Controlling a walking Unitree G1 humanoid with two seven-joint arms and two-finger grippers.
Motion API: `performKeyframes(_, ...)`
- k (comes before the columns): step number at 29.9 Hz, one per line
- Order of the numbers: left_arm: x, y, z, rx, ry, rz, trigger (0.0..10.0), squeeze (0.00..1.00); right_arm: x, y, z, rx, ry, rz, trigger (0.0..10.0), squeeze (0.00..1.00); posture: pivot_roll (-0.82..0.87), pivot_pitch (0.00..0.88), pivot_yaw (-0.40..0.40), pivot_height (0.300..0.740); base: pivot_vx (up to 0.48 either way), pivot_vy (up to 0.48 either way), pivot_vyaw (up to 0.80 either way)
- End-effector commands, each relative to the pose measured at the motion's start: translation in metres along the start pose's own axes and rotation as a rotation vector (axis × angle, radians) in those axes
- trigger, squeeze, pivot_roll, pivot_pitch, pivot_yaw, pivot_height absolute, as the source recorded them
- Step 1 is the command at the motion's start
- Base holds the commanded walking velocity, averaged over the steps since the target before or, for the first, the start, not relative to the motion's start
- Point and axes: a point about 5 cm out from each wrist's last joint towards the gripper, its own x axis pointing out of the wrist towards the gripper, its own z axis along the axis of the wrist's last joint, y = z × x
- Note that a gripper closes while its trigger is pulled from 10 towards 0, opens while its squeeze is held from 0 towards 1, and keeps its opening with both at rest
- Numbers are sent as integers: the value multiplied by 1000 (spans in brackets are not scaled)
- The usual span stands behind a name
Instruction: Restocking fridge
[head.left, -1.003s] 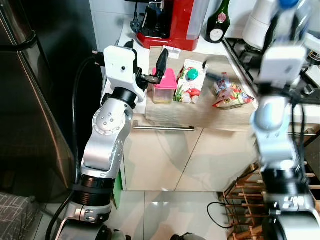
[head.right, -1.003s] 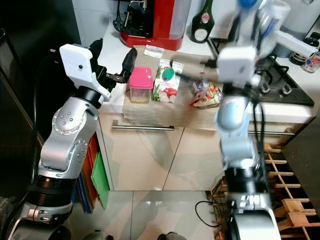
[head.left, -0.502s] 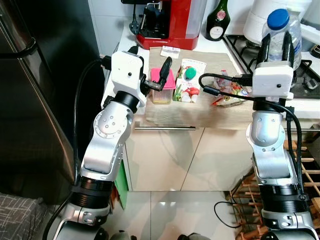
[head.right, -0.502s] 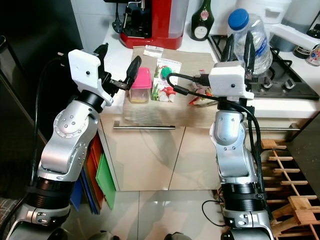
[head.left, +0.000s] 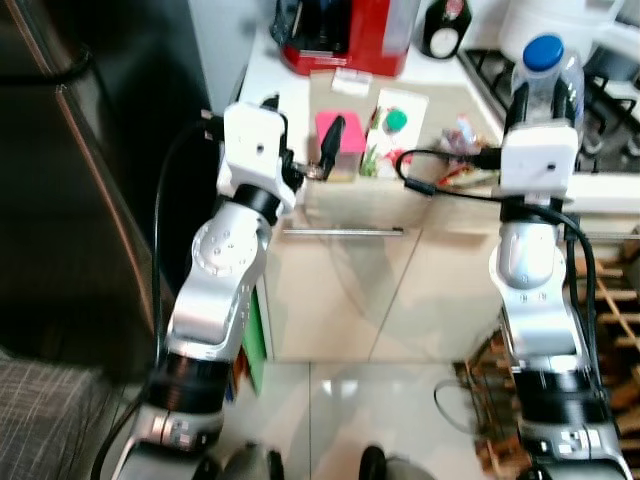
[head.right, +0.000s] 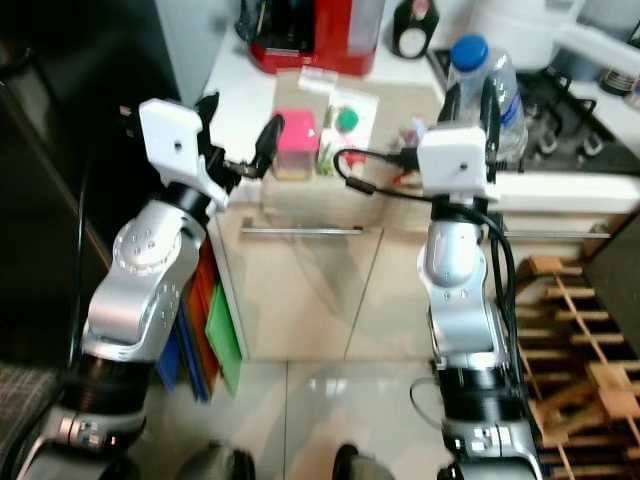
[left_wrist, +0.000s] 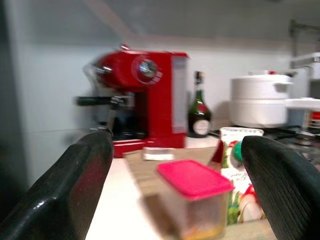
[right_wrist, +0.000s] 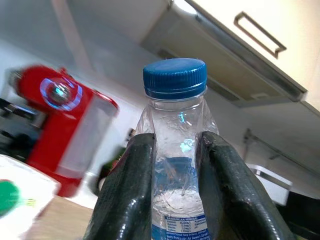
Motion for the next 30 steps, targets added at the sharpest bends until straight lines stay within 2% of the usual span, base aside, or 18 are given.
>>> performKeyframes(1,2,-3,1,4,2,-8,10000,0,3,-4,4,-2,-20,-11,10000,0,24,0,-3,740,-412,0,0)
performKeyframes(16,2,-5,0,3,4,-14,10000,0,3,-4,3,-7,-13,7,10000,0,22,0,-2,740,-395,0,0)
performKeyframes(22,1,-6,-3,-1,14,-12,10000,0,-2,1,-7,21,40,50,10000,0,21,0,-2,740,-263,0,0)
performKeyframes(27,-3,-5,-13,-29,55,-6,10000,0,-11,5,-29,138,214,77,10000,0,19,0,1,740,0,0,-445)
performKeyframes(30,-12,0,-32,-98,133,19,10000,0,-23,5,-50,193,338,79,10000,0,12,0,7,740,0,0,-700)
